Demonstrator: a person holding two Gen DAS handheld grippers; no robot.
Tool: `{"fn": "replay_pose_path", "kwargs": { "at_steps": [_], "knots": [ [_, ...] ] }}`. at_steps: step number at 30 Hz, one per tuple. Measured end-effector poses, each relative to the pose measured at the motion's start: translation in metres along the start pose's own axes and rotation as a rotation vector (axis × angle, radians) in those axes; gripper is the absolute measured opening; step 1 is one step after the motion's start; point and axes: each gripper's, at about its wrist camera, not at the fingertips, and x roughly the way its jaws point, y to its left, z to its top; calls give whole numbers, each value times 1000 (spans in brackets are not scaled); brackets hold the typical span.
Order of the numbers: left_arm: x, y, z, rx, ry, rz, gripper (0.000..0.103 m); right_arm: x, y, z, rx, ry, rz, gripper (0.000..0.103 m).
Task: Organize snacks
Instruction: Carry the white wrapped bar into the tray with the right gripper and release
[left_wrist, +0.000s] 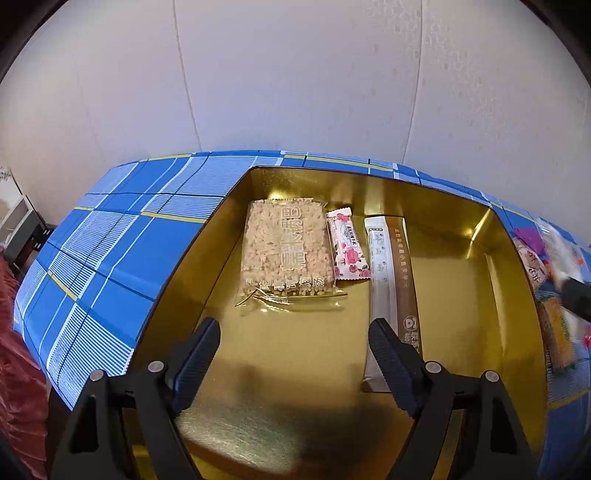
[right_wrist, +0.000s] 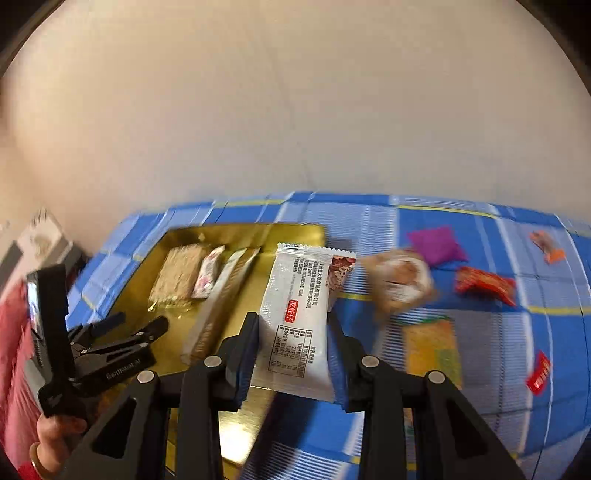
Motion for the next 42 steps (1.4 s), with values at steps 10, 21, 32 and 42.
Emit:
{"fn": "replay_pose_path", "kwargs": {
  "at_steps": [10, 21, 32, 42],
  "knots": [
    [-2, 9, 1, -11, -1, 7, 83, 63, 44, 17, -117, 143, -58, 35],
    [-1, 25, 1, -71, 16, -10, 83, 115, 50, 42, -111, 236, -127, 37],
    [1, 22, 1, -65, 16, -16, 83, 124, 44, 47, -113, 228, -146, 42],
    [1, 17, -1, -61, 21, -18, 84, 88, 30, 53, -44, 129, -104, 42]
  ]
}}
